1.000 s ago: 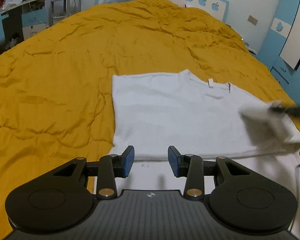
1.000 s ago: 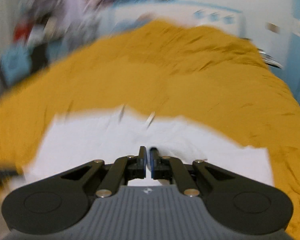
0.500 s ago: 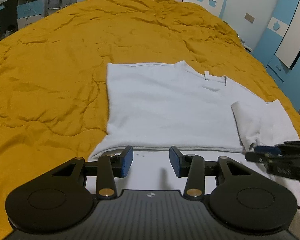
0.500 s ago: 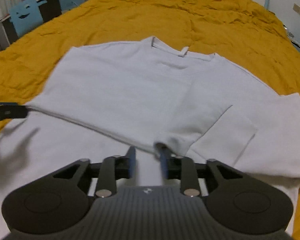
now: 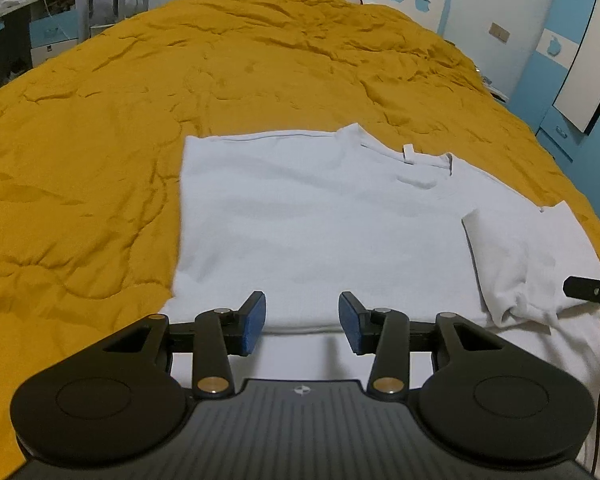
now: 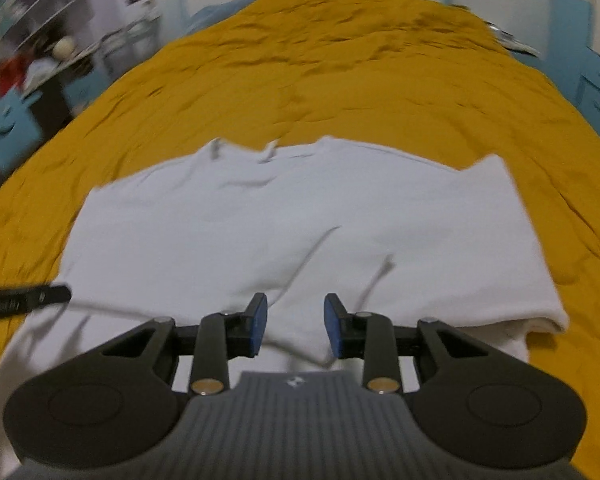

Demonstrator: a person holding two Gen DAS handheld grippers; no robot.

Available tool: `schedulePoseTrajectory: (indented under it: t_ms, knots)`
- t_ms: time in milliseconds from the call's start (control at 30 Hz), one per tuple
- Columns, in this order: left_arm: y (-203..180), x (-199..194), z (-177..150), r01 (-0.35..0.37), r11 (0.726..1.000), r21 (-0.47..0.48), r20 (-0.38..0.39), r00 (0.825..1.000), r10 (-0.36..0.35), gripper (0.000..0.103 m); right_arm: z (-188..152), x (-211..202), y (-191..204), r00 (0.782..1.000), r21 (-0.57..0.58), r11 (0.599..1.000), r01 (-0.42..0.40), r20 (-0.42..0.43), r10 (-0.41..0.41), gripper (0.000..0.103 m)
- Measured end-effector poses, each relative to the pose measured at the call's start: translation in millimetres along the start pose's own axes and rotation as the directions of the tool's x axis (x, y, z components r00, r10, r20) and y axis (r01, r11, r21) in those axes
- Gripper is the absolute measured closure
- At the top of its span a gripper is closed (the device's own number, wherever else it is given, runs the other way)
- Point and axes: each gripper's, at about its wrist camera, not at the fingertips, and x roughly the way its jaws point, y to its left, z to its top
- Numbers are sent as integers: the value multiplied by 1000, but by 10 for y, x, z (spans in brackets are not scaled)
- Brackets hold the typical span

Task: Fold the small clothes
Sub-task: 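Move the left tool to the hem of the sweatshirt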

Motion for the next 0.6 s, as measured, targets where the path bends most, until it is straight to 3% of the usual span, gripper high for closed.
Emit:
schedulePoseTrajectory:
  t_ms: [167,500,567,600]
  knots:
    - [-73,156,48,-9,1000,26,-9,1000,9,53,36,146,-256,1000,154,988,17,12,-19,62]
    - [-111,407,-11,-31,997,65,-42,999,34,53,-92,455,-391,1000,264,964,-25,13,23,61]
    - [-118,405,-18,-34,997,71,-39,999,37,53,-101,474,-396,999,275,961,-37,21,33,63]
    - [-125,406,-21,-35,997,73,-38,999,38,53,-104,482,-389,999,278,960,-38,27,31,75]
